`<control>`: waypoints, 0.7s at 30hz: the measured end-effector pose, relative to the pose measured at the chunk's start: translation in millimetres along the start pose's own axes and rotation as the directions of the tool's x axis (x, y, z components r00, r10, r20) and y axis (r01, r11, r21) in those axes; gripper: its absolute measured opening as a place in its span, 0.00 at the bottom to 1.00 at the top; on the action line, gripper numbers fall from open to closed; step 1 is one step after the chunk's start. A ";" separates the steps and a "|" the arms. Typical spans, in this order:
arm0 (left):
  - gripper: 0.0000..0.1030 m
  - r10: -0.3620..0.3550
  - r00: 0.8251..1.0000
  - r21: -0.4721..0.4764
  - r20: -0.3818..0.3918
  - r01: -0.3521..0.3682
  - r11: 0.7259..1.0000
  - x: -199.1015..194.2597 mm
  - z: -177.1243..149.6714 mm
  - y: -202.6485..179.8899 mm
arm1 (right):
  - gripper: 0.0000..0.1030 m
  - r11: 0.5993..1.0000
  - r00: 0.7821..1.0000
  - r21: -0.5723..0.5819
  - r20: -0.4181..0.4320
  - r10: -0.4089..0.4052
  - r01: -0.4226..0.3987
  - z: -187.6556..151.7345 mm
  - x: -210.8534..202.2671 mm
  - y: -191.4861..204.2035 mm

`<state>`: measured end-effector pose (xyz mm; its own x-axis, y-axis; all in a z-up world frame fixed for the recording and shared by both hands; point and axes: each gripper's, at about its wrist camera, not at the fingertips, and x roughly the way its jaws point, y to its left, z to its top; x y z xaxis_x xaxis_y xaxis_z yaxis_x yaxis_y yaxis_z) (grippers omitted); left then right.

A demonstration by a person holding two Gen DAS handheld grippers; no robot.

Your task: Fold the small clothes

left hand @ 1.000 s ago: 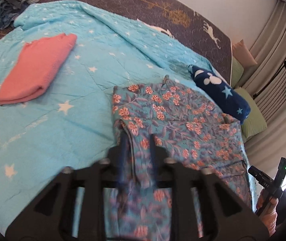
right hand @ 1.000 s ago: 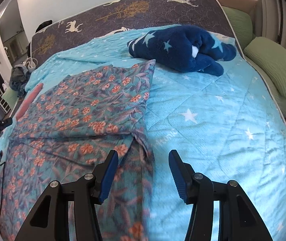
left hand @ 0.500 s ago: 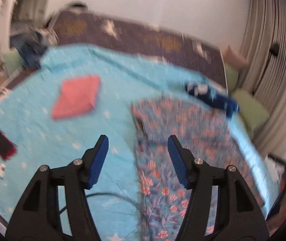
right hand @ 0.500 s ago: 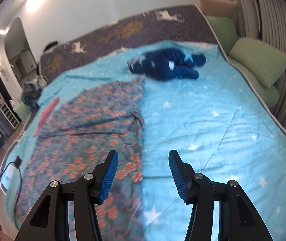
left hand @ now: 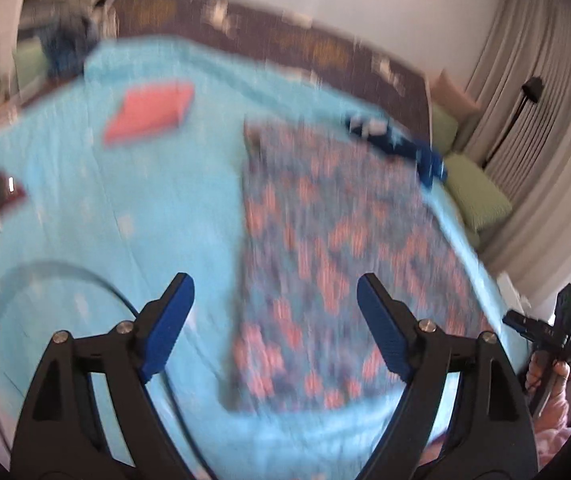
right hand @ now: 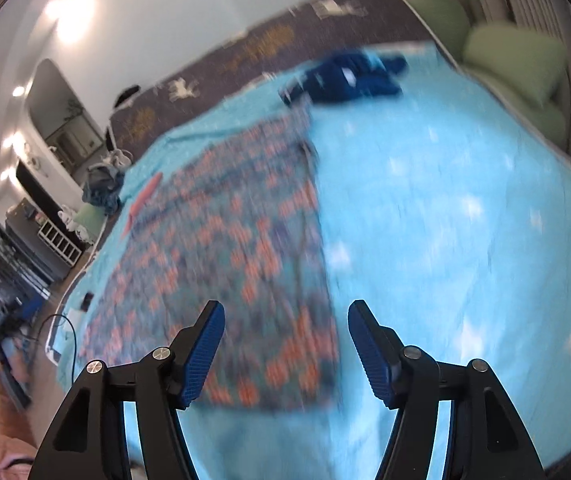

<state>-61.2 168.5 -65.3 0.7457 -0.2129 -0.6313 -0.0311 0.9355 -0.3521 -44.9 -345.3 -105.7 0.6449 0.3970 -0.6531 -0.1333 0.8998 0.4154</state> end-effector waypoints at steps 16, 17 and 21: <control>0.71 -0.054 0.988 -0.021 -0.145 0.052 0.998 24.4 -53.7 12.8 | 0.64 0.988 0.994 0.127 -0.062 0.092 -0.084 -42.7 9.7 -14.8; 0.68 -0.057 0.987 -0.016 -0.151 0.056 0.998 24.7 -54.5 12.7 | 0.64 0.985 0.992 0.142 -0.066 0.109 -0.098 -44.2 8.9 -16.6; 0.54 -0.070 0.983 0.000 -0.170 0.071 0.998 31.5 -52.3 11.3 | 0.64 0.977 0.986 0.167 -0.076 0.149 -0.134 -43.7 13.1 -21.7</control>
<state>-72.8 157.7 -125.3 0.6221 -0.3223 -0.7135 0.0218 0.9181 -0.3957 -66.5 -351.8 -151.0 0.5586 0.5390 -0.6305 -0.0907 0.7953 0.5994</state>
